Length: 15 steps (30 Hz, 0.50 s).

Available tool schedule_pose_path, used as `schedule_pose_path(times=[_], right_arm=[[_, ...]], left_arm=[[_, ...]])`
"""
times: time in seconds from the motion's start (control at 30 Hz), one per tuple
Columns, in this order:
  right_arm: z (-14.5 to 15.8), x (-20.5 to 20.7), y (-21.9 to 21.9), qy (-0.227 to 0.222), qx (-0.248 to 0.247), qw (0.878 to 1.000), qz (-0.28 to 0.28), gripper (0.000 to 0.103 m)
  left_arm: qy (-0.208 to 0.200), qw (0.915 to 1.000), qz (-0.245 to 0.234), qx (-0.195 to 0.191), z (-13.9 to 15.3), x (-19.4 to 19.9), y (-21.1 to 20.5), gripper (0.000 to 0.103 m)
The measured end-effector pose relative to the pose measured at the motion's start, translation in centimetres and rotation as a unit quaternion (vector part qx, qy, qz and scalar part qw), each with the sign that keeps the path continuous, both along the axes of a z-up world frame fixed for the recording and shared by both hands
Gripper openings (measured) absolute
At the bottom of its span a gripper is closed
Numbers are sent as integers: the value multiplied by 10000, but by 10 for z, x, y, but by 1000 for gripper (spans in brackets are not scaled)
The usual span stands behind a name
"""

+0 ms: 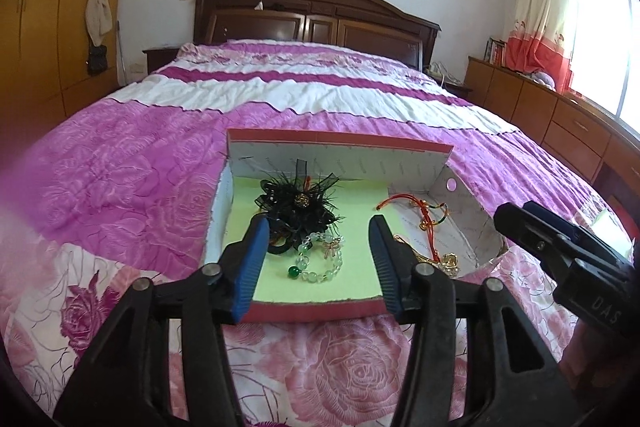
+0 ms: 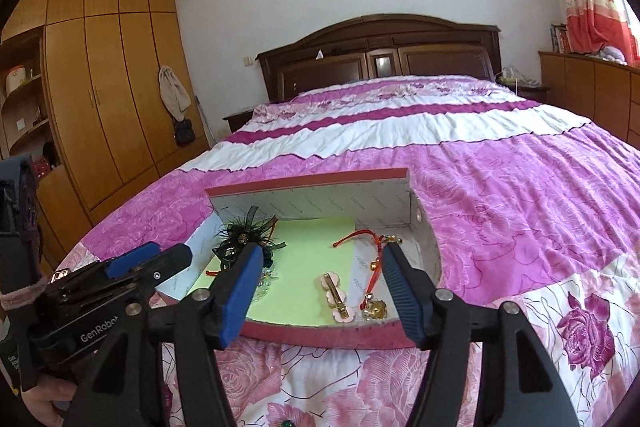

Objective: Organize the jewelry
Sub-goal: 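Withdraw both open tools up out of the box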

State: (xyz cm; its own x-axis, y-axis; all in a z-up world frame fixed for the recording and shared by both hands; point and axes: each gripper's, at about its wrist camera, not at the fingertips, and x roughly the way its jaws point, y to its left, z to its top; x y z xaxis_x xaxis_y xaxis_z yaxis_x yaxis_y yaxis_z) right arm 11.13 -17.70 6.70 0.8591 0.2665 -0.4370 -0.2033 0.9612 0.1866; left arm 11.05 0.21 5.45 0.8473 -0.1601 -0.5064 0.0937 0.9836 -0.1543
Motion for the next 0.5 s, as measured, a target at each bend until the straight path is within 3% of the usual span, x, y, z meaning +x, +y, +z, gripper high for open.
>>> schedule_pose_path(times=[0.13, 0.5], right_arm=[[-8, -8, 1, -135, -29, 9999, -58, 71], [-33, -13, 14, -150, -455, 9988, -61, 71]], left_arm=[[-42, 10000, 59, -9, -6, -5, 0, 51], [-25, 9999, 166, 30, -26, -6, -3, 55]])
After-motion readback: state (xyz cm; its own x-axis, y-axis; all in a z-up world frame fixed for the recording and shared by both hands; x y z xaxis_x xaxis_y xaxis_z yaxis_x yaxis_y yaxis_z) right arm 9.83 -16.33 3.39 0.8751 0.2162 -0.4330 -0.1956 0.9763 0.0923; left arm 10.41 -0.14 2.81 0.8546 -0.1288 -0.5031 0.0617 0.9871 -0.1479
